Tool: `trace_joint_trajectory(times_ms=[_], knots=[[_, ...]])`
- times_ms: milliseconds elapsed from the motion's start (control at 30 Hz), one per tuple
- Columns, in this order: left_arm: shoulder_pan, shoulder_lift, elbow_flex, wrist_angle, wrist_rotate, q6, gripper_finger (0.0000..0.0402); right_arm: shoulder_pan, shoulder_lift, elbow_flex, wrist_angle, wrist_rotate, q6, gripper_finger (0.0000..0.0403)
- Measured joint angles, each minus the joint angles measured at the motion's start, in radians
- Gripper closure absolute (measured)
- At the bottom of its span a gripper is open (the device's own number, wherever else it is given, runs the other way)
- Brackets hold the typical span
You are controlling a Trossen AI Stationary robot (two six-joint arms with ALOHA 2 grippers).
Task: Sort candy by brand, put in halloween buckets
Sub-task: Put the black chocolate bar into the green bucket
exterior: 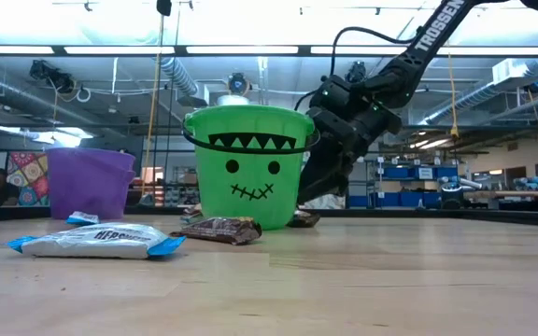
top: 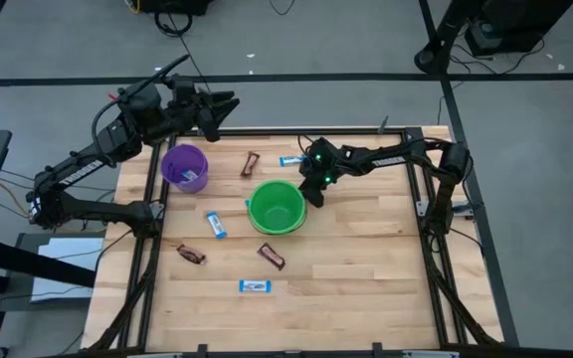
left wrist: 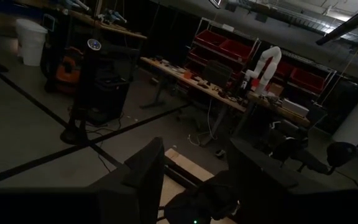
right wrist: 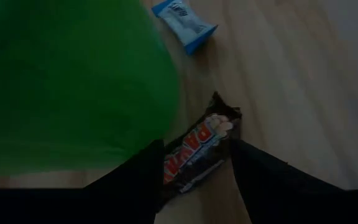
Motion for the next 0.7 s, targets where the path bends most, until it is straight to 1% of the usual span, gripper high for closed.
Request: trace_joint_trajectory(times_ms=[133, 200, 300, 400, 433, 567, 700], knots=[[0.000, 0.000, 0.000, 0.004, 0.000, -0.003, 0.0225, 0.026, 0.061, 0.000, 0.036, -0.036, 0.042, 0.0217], [0.000, 0.000, 0.000, 0.005, 0.000, -0.004, 0.0225, 0.043, 0.092, 0.000, 0.041, -0.040, 0.056, 0.0236], [0.000, 0.000, 0.000, 0.005, 0.000, -0.004, 0.0225, 0.060, 0.104, 0.002, 0.056, -0.044, 0.054, 0.0292], [0.000, 0.000, 0.000, 0.004, 0.000, -0.004, 0.0225, 0.070, 0.098, 0.002, 0.052, -0.030, 0.023, 0.0372], [0.000, 0.000, 0.000, 0.005, 0.000, -0.004, 0.0225, 0.070, 0.094, 0.002, 0.048, -0.020, 0.014, 0.0384], [0.000, 0.000, 0.000, 0.004, 0.000, -0.004, 0.0225, 0.060, 0.055, -0.001, 0.024, 0.023, 0.005, 0.0392], [0.000, 0.000, 0.000, 0.005, 0.000, -0.001, 0.0225, 0.033, -0.062, -0.001, -0.043, 0.064, -0.029, 0.0393]])
